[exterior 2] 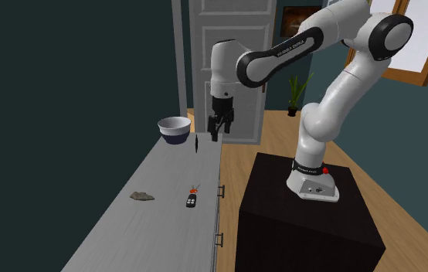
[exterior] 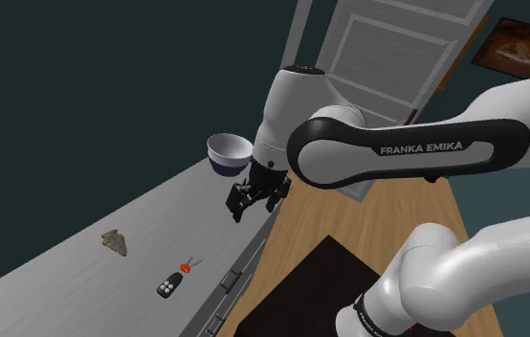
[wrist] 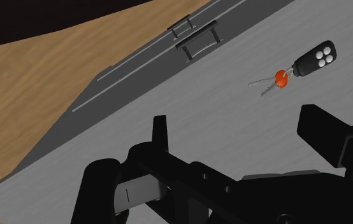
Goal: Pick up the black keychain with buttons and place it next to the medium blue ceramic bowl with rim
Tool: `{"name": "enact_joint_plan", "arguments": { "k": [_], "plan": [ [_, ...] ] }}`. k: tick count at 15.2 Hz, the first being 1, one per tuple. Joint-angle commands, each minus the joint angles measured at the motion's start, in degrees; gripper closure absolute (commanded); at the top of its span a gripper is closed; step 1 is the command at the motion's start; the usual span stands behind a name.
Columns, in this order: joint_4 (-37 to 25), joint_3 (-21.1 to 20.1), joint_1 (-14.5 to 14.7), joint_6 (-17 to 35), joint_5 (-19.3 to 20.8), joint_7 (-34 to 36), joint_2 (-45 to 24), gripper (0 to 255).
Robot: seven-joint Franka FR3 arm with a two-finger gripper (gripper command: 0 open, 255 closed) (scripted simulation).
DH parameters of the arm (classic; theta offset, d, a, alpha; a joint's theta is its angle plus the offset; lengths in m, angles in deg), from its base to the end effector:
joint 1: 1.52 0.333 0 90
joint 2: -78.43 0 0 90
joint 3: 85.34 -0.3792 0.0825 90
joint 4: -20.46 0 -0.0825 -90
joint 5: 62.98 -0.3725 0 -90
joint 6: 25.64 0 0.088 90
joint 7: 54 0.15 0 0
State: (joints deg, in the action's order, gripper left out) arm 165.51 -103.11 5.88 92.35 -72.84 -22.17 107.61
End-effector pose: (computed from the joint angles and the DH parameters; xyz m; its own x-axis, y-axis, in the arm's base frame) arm 0.3132 0.1710 0.4595 0.9732 -0.2296 0.0166 -0.2293 -0.9732 -0.0153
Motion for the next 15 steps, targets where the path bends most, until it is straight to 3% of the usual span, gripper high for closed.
{"name": "enact_joint_plan", "arguments": {
  "k": [1,8,15],
  "plan": [
    [-0.41,-2.19,0.13,3.39,-0.16,2.57,-3.60,0],
    [-4.87,-10.18,0.04,12.96,3.17,14.16,-17.58,0],
    [-13.29,-14.69,1.19,19.30,15.16,29.88,-34.61,0]
  ]
}}
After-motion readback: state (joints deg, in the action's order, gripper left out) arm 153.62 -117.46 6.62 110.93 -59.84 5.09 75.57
